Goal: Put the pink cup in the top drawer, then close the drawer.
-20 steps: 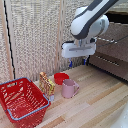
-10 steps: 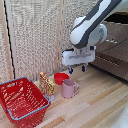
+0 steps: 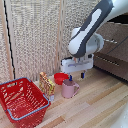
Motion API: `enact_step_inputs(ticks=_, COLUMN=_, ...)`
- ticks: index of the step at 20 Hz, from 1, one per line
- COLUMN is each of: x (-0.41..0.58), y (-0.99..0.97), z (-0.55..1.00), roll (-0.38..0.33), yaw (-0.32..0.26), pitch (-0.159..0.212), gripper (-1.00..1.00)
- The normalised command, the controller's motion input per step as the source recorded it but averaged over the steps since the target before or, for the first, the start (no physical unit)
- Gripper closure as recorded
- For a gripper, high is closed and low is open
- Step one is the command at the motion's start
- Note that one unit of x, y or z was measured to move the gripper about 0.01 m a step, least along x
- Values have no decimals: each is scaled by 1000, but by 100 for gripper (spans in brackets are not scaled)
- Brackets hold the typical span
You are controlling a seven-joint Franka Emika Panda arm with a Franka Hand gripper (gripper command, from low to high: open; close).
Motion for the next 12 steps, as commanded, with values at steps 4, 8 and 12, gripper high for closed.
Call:
enact_step_inputs(ticks=4, x=61, y=24, z=-406, roll=-59, yaw=150, pitch=-1, gripper=-100)
enact_step_inputs(ticks=8, x=48, y=198, z=-369, roll=-127, yaw=78, pitch=15, gripper=100)
enact_step_inputs(ticks=12, x=55, y=236, z=-306, roll=-136, yaw=102, pitch=2, gripper=100)
